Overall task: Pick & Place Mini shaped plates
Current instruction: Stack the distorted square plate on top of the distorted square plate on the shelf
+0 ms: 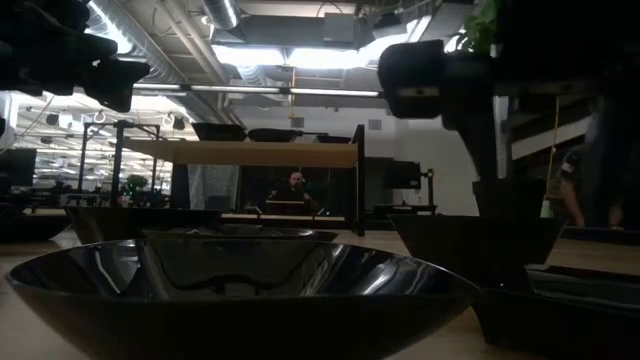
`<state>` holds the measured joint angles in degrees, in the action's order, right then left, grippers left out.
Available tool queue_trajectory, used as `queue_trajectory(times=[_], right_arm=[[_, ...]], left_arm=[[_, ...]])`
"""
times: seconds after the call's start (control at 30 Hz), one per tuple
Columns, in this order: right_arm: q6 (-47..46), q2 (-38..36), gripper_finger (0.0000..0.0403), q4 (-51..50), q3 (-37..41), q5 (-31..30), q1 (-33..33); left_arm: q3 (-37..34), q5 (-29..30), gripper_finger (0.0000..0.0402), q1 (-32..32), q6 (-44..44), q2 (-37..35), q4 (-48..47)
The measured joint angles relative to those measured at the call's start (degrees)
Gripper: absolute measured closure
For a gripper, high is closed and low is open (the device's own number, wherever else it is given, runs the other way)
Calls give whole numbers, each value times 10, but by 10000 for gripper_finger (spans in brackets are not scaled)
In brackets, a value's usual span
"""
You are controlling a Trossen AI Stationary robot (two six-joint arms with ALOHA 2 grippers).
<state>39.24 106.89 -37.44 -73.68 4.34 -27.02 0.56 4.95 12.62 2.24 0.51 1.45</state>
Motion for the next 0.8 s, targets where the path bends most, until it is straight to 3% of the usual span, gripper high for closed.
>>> queue_trajectory(times=[0.27,0.6,0.8], right_arm=[[-1,3,213,-27,0,-47,0],[-34,6,296,22,53,-50,2],[-43,-1,357,15,41,-117,6]], left_arm=[[0,0,194,0,0,0,0],[0,0,194,0,0,0,0],[0,0,194,0,0,0,0]])
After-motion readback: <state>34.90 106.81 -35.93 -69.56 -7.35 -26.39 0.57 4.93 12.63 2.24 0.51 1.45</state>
